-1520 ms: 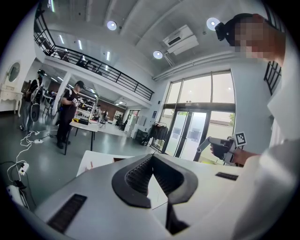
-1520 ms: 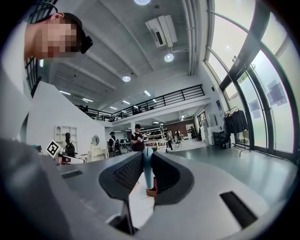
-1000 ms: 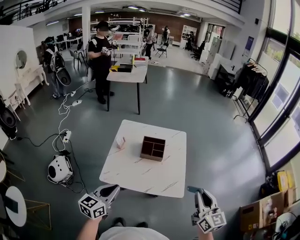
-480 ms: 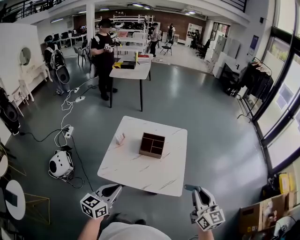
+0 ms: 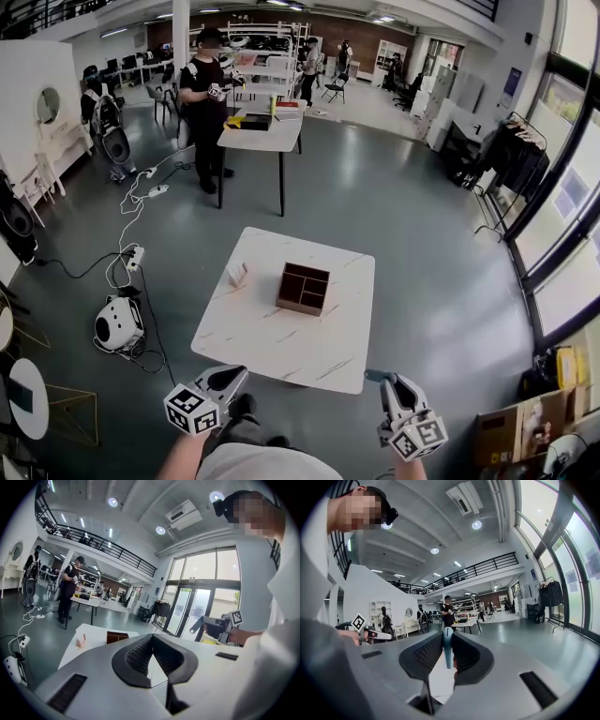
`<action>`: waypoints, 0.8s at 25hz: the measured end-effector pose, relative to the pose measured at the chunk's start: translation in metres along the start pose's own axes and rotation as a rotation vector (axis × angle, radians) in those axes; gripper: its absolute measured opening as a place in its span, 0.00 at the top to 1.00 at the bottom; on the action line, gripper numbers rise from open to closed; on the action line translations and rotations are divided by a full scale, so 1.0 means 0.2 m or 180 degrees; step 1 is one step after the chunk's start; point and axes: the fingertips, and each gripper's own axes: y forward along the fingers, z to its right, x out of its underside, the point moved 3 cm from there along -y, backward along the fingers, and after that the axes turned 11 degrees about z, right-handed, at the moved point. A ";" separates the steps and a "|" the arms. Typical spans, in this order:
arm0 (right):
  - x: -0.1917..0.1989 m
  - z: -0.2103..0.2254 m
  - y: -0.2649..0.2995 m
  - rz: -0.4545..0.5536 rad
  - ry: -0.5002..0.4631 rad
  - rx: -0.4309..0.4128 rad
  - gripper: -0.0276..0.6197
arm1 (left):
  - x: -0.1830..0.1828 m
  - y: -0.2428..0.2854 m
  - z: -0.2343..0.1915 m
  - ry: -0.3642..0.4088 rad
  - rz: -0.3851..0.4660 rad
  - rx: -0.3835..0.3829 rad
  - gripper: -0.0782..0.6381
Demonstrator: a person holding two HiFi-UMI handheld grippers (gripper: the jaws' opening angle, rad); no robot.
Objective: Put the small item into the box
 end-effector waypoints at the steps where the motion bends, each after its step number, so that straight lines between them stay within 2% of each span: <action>1: 0.02 0.00 0.02 -0.0039 0.0002 -0.0019 0.83 | 0.00 0.01 -0.02 0.0026 -0.0021 -0.0001 0.87; 5: 0.08 -0.01 0.11 -0.0114 0.0036 -0.0026 0.83 | 0.02 0.09 -0.12 0.0160 -0.0148 0.0045 0.87; 20: 0.17 -0.07 0.62 -0.0202 0.0051 0.0141 0.83 | -0.08 0.37 -0.62 -0.0003 -0.0294 0.0317 0.87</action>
